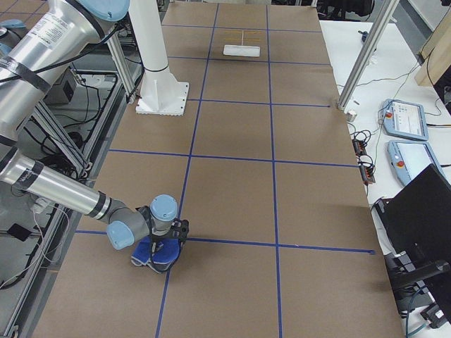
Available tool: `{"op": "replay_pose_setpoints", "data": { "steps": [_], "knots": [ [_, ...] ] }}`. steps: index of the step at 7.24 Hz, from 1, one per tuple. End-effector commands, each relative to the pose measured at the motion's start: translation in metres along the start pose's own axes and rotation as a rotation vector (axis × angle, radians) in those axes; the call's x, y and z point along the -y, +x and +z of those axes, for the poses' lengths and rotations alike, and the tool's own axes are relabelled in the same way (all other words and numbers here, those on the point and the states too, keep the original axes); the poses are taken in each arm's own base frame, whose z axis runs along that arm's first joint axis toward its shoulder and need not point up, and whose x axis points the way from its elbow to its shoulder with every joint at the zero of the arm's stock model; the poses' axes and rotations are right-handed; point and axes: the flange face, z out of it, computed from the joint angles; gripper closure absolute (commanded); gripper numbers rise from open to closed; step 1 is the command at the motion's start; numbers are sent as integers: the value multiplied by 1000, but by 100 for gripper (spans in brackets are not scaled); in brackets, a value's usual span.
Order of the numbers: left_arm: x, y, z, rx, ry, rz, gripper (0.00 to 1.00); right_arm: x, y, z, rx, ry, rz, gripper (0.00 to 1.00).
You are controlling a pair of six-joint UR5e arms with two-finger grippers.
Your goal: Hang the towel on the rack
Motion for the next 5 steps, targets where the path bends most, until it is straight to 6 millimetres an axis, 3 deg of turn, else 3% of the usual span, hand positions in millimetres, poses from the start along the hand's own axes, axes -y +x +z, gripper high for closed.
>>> {"op": "replay_pose_setpoints", "data": {
  "steps": [1, 4, 5],
  "knots": [
    [0, 0, 0, 0, 0, 0, 0, -8, -2, -7, 45, 36, -23, 100],
    [1, 0, 0, 0, 0, 0, 0, -8, -18, -37, 167, 100, -28, 100],
    [1, 1, 0, 0, 0, 2, 0, 1, -24, -51, 192, 152, -22, 100]
  ]
}}
